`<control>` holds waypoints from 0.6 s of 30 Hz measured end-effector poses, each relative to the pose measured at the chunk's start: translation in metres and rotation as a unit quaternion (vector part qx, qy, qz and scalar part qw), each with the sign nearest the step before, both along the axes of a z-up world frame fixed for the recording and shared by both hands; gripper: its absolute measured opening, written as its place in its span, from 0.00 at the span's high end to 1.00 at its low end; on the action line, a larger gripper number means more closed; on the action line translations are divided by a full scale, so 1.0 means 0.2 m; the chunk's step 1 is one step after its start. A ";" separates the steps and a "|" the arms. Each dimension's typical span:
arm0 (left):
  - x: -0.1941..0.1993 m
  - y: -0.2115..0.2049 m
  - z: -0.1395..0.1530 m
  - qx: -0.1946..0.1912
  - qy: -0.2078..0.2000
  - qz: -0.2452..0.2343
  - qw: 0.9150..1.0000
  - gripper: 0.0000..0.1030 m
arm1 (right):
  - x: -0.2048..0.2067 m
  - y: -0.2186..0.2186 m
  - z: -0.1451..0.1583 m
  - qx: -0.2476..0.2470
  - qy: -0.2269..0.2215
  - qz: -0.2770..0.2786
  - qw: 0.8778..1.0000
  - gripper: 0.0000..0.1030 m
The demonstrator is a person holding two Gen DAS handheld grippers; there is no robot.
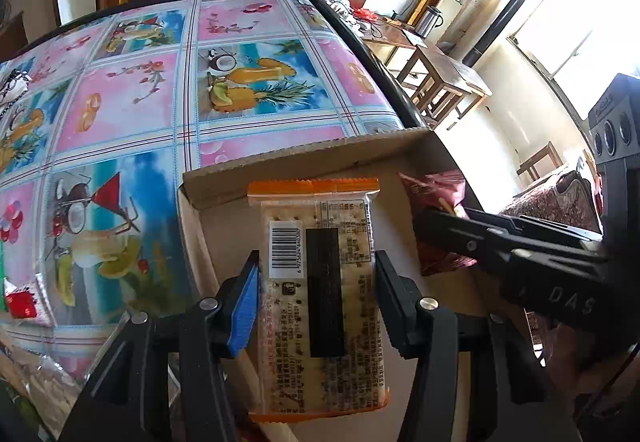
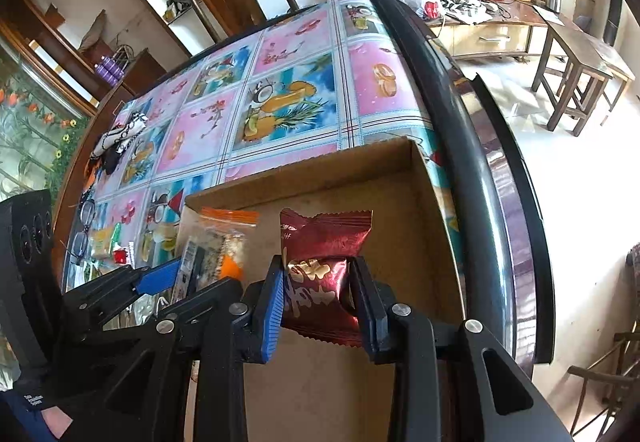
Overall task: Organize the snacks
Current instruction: 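Open the left gripper over the box while the right gripper releases the red bag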
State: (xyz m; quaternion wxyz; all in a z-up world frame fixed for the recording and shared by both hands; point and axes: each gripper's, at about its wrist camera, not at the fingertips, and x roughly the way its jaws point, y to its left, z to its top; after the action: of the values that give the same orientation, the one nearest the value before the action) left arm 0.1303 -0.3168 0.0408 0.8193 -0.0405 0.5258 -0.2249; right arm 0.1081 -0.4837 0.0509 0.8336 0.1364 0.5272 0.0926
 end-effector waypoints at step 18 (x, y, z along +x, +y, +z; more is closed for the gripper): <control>0.02 0.00 -0.03 -0.002 0.002 -0.007 1.000 0.48 | 0.06 0.00 -0.11 0.016 0.014 -0.008 1.000 0.59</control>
State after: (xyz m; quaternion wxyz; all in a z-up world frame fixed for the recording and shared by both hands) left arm 0.1334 -0.3169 0.0344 0.8166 -0.0391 0.5272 -0.2317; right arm 0.1192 -0.4846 0.0283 0.8246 0.1547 0.5362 0.0925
